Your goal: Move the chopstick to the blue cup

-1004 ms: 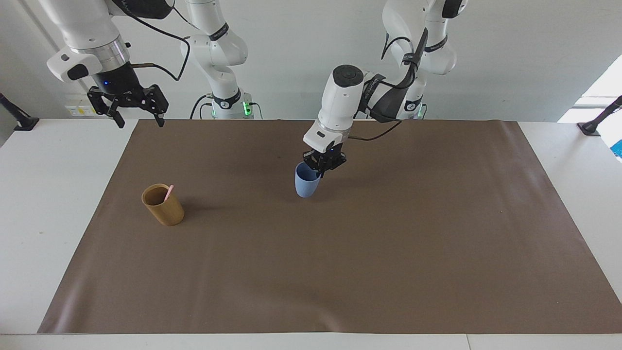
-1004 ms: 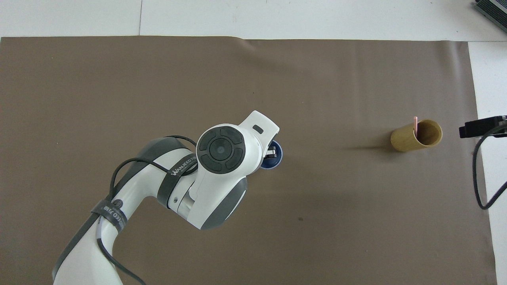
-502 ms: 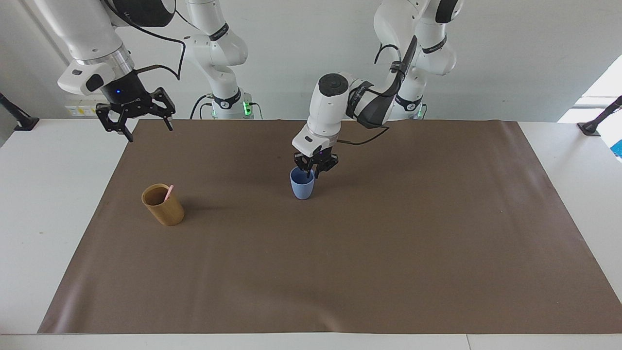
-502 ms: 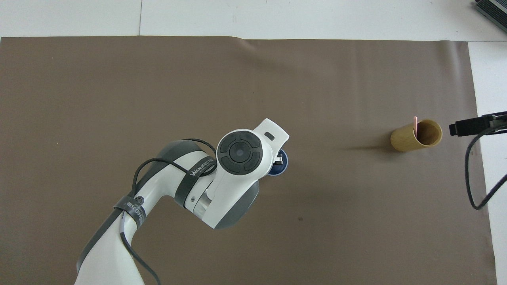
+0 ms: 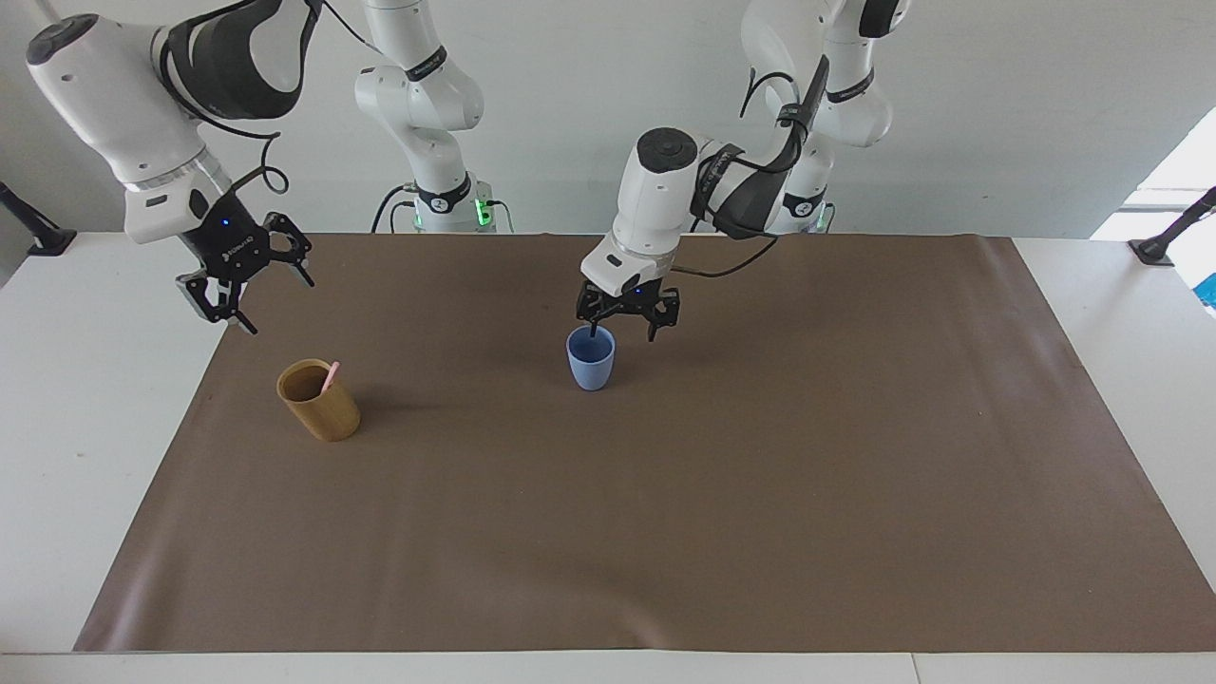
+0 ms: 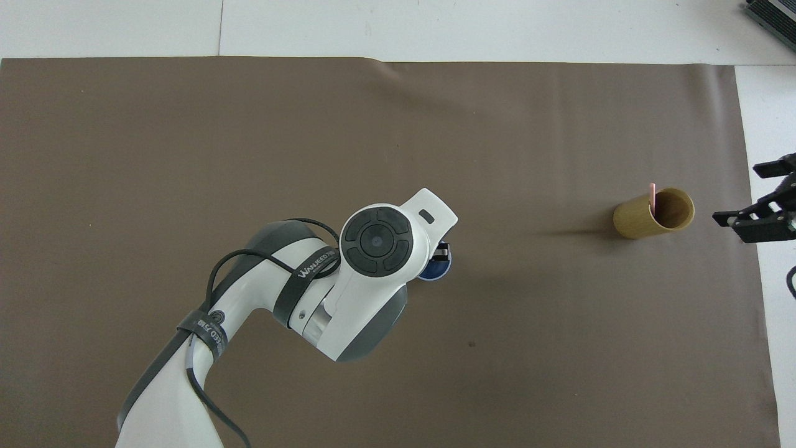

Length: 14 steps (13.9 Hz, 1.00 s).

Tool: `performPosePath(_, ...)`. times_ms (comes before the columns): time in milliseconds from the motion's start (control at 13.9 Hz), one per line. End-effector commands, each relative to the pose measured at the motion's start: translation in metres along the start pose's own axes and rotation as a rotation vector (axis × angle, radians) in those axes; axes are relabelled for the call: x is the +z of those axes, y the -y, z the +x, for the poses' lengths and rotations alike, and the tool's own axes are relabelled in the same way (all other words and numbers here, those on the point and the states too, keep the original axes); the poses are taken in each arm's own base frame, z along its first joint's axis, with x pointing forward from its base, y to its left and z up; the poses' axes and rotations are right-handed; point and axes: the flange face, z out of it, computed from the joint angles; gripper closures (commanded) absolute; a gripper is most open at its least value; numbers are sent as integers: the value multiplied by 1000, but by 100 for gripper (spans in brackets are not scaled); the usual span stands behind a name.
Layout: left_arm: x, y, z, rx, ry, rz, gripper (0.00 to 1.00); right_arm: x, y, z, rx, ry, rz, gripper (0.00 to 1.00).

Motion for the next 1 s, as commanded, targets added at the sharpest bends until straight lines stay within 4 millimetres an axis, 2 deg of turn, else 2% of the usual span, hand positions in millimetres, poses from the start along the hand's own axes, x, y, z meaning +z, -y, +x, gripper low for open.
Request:
performPosePath(0,-45,81,5,24,-32,32,0,29,1,-10,-68,-97,27,0)
performPosePath(215,-83,166,12,67,-37,49,0,40,-11,-21,-49,-140,14,0)
performPosePath(359,-104,209,24,124,-11,65,0,59,-17,-27,-83,-183,12,0)
performPosePath(502,-124,239,36,104,-5,72,0,63,-22,-25,-85,-189,-26,0)
performPosePath(646,-146,258,47,110,12,75,0,76,-18,-30,-78,-197,-9,0)
performPosePath(717,-155,270,54,120,20,73,0,76,-18,-25,-67,-222,-17,0)
performPosePath(861,-192,296,61,96,5,68,0,84,-15,-22,-63,-225,-26,0)
performPosePath(932,-212,300,58,90,9,69,0,89,-15,-23,-55,-246,-19,0)
